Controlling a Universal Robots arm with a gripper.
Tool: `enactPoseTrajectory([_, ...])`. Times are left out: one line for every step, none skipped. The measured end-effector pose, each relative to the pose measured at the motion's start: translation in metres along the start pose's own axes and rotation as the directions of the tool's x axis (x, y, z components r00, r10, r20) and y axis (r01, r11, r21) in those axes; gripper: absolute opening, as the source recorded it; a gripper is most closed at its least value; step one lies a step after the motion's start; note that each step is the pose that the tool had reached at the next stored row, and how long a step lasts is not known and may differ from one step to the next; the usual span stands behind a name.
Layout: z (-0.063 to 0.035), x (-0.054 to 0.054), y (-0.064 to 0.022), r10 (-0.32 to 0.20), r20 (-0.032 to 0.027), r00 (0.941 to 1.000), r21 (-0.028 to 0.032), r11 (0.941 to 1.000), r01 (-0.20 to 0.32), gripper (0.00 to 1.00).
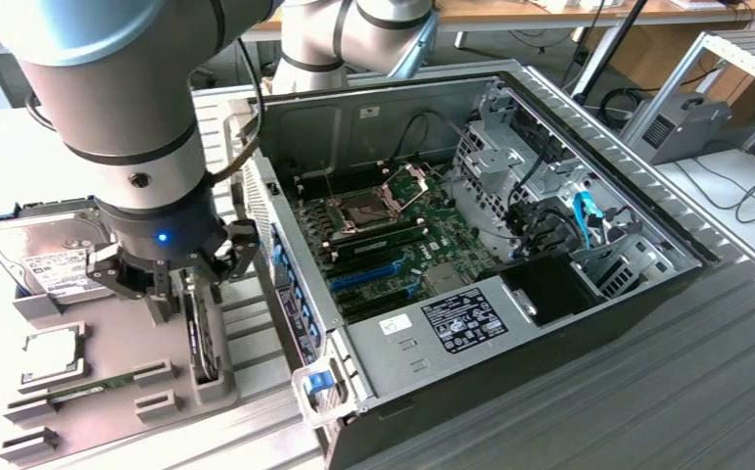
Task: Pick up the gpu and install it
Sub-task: 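Pick up the gpu and move the gpu toward the slot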
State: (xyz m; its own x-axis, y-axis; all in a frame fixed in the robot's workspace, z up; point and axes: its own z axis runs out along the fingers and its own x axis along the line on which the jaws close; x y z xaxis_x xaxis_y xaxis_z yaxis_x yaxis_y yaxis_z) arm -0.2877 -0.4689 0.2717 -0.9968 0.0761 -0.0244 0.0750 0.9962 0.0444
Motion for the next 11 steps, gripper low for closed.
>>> enactPoseTrajectory([0.0071, 0.008, 0.0104, 0.000, 0.0000, 1.0000, 0.0000, 1.0000, 0.000, 0.45])
enactPoseTrajectory([0.0084, 0.009, 0.0117, 0.000, -0.0001, 1.0000, 0.0002, 1.0000, 0.000, 0.45])
enactPoseTrajectory([0.0095, 0.009, 0.0125, 0.000, 0.0000, 1.0000, 0.0001, 1.0000, 0.000, 0.45])
enactPoseTrajectory([0.0108, 0.009, 0.0133, 0.000, -0.0001, 1.0000, 0.0001, 1.0000, 0.000, 0.45])
enactPoseTrajectory([0.0118, 0.009, 0.0138, 0.000, 0.0000, 1.0000, 0.0000, 1.0000, 0.000, 0.45])
enactPoseTrajectory([0.0129, 0.010, 0.0142, 0.000, 0.0001, 1.0000, 0.0000, 1.0000, 0.000, 0.45])
enactPoseTrajectory([0.0139, 0.010, 0.0144, 0.000, 0.0001, 1.0000, 0.0000, 1.0000, 0.000, 0.45])
enactPoseTrajectory([0.0158, 0.011, 0.0144, 0.000, 0.0000, 1.0000, 0.0001, 1.0000, 0.000, 0.45])
enactPoseTrajectory([0.0173, 0.011, 0.0143, 0.000, 0.0001, 1.0000, 0.0000, 1.0000, 0.000, 0.45])
enactPoseTrajectory([0.0184, 0.012, 0.0143, 0.000, 0.0000, 1.0000, 0.0001, 1.0000, 0.000, 0.45])
enactPoseTrajectory([0.0198, 0.012, 0.0142, 0.000, 0.0000, 1.0000, 0.0000, 1.0000, 0.000, 0.45])
